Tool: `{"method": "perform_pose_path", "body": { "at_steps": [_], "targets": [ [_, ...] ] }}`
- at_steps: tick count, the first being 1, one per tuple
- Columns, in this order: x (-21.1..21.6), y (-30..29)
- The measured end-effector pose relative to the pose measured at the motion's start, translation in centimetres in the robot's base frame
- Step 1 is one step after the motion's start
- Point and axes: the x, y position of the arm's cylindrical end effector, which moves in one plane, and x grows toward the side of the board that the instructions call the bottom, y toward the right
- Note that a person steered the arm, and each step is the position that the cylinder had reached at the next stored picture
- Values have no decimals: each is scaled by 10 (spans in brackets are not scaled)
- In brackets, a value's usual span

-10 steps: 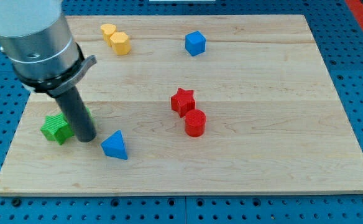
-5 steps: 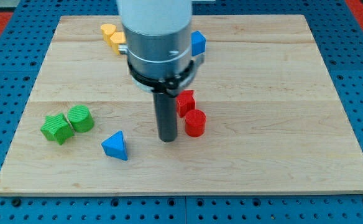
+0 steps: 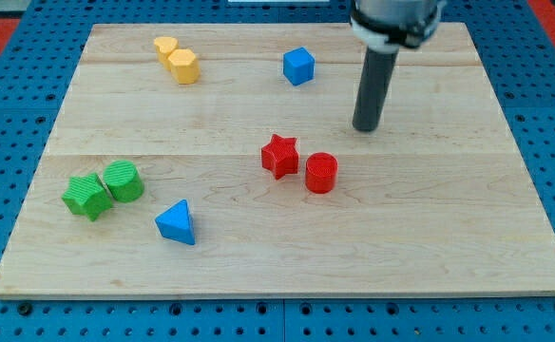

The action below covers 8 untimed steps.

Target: Place the yellow hexagon on top of the green circle

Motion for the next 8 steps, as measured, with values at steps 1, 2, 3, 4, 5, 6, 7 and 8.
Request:
{"method": "perform_pose_path", "body": {
  "at_steps": [1, 2, 3, 4, 5, 6, 7, 8],
  "targets": [
    [-70, -16],
    [-106, -107],
    [-113, -172],
    [-150, -198],
    [-123, -233],
    [-87, -242],
    [-51, -241],
    [-5, -248]
  ]
}}
